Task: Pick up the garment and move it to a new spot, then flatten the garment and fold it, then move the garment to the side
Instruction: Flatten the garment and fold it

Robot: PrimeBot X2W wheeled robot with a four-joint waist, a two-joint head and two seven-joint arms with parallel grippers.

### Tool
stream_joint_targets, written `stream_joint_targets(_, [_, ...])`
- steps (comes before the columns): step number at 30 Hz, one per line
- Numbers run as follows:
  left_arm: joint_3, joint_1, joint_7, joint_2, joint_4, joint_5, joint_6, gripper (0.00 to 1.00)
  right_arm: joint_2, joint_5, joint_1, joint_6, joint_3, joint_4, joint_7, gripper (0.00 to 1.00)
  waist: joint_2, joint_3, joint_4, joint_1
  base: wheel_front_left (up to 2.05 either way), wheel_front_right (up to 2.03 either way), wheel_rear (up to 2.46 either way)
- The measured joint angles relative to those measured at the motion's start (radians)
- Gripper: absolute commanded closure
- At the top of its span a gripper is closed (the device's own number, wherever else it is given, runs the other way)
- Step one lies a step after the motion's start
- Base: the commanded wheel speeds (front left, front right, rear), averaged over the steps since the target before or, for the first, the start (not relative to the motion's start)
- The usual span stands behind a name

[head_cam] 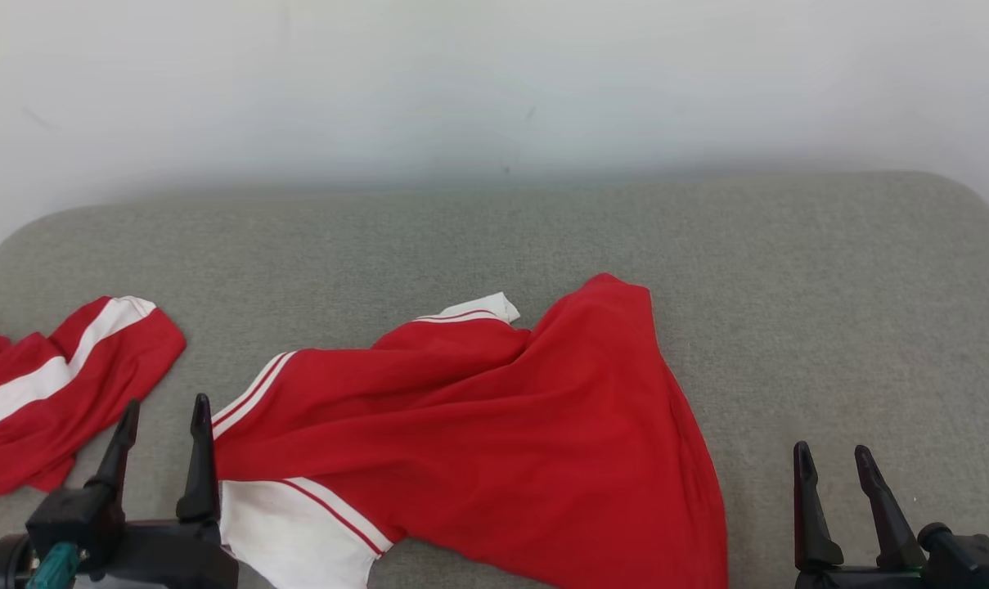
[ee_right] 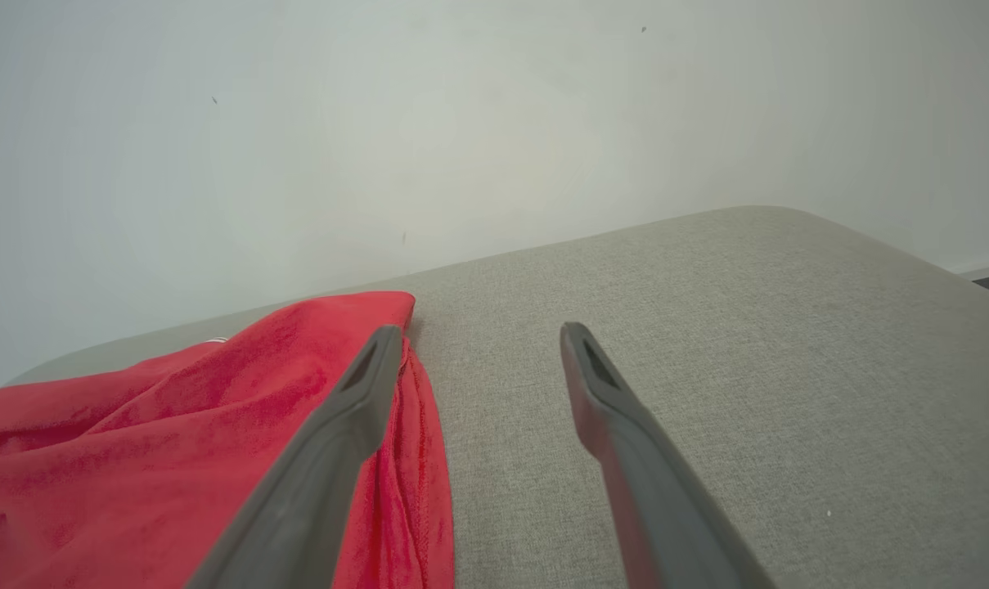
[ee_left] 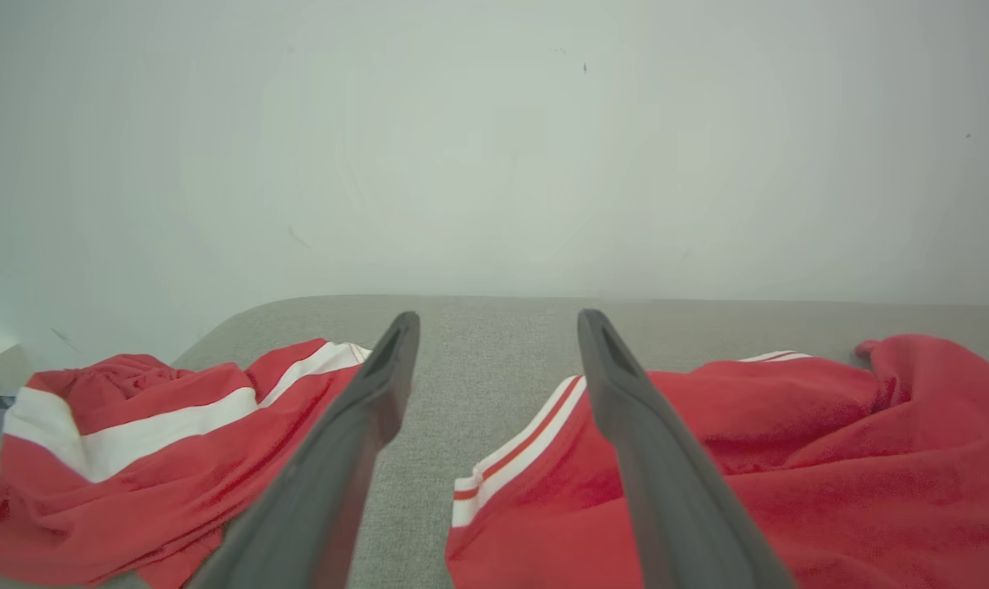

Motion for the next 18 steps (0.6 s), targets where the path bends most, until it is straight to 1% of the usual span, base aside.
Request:
stream_joint_targets(8, [0.042,0.143,0.0,-0.073,-0.16,0.044,0.006,0.0,0.003,-0.006,0.029,0.0,0.006,-0.024,0.0,0.0,0.0,-0.04,0.041,0.0,0.0,0.0,0.0])
stream_joint_targets(12, [0.061,0.195,0.0,-0.098,-0.202,0.067,-0.001,0.0,0.001,-0.009,0.04,0.0,0.003,-0.034,-0.002,0.0,-0.0001,-0.054,0.057,-0.0001,0.0,0.0,0.0])
stream_joint_targets(15, [0.071,0.227,0.0,-0.121,-0.216,0.071,-0.003,0.0,-0.002,-0.009,0.049,0.0,0.001,-0.037,-0.002,0.0,0.0,-0.062,0.066,-0.0001,0.0,0.0,0.0])
stream_joint_targets(18, [0.079,0.251,0.0,-0.134,-0.222,0.075,-0.015,0.0,-0.005,-0.012,0.061,0.0,0.002,-0.038,-0.002,0.0,0.0,-0.07,0.073,-0.0001,0.0,0.0,0.0])
